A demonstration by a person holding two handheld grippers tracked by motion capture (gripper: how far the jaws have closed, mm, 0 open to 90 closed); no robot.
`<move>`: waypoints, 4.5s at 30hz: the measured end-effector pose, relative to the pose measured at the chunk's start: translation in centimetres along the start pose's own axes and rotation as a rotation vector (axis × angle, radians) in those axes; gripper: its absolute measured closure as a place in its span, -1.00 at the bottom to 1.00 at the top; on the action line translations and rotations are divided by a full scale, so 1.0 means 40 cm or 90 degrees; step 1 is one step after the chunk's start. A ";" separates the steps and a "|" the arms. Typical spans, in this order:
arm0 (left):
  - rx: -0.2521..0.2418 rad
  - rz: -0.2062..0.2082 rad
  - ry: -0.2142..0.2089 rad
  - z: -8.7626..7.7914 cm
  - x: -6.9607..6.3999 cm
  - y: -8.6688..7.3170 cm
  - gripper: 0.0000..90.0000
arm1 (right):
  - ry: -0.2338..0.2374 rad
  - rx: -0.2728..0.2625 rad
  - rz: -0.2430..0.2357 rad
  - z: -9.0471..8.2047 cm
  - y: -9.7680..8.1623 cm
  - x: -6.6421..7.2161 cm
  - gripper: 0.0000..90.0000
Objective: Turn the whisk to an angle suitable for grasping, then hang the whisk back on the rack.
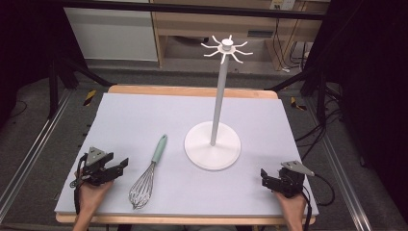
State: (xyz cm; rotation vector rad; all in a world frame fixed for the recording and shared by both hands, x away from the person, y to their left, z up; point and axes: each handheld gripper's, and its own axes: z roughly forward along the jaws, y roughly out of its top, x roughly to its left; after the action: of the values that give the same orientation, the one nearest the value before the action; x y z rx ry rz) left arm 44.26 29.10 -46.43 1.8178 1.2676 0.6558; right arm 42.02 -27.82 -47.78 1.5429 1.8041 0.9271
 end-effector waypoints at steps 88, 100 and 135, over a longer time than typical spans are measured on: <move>0.153 0.061 -0.083 0.124 -0.198 0.169 -0.10 | 0.001 0.007 -0.021 -0.001 -0.001 0.011 -0.83; 0.193 0.071 -0.075 0.147 -0.199 0.168 -0.02 | 0.005 0.008 -0.016 -0.003 -0.004 0.009 -0.83; 0.280 0.071 -0.090 0.196 -0.204 0.138 0.33 | 0.004 0.016 -0.019 0.001 -0.004 0.009 -0.83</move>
State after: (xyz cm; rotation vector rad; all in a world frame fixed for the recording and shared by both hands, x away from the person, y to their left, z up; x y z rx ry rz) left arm 50.25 18.05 -45.76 2.2616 1.2936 0.3107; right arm 41.92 -27.48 -47.93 1.5253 1.8450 0.8982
